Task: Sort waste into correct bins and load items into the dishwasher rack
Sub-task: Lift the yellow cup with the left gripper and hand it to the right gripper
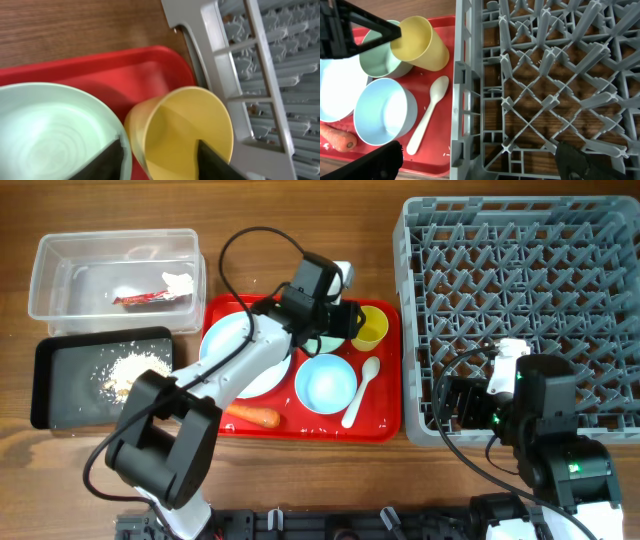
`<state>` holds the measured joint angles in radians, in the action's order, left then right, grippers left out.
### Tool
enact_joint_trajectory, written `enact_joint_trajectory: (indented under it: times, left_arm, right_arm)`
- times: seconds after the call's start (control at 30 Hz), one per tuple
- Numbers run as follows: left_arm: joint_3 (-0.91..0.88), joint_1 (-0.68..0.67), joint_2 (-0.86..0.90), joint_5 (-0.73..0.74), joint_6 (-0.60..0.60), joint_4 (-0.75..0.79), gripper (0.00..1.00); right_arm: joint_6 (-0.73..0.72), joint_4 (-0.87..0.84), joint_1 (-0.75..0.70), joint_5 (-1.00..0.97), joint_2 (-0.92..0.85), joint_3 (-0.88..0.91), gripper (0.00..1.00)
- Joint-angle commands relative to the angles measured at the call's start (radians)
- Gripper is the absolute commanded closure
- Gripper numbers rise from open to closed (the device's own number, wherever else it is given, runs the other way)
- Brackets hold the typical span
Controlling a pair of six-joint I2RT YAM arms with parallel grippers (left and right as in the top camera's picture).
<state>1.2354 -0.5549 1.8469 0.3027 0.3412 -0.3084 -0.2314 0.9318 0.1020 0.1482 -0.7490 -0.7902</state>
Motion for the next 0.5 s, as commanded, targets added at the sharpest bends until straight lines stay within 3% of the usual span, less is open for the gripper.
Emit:
enact_joint_trajectory:
  times: [0.0, 0.17, 0.33, 0.47]
  left_arm:
    - [0.008, -0.005, 0.018, -0.029, 0.008, -0.010, 0.57]
    - [0.008, -0.007, 0.047, -0.034, 0.008, -0.038, 0.60]
    - [0.009, -0.009, 0.045, -0.034, 0.008, -0.033, 0.94]
    - [0.009, 0.029, -0.036, -0.008, 0.062, -0.049, 0.96]
  right_arm:
    - [-0.011, 0.001, 0.003, -0.021, 0.000, -0.018, 0.00]
    - [-0.011, 0.001, 0.003, -0.021, 0.000, -0.018, 0.00]
    - [-0.011, 0.001, 0.003, -0.021, 0.000, -0.018, 0.00]
    - [-0.010, 0.001, 0.003, -0.023, 0.000, -0.018, 0.00]
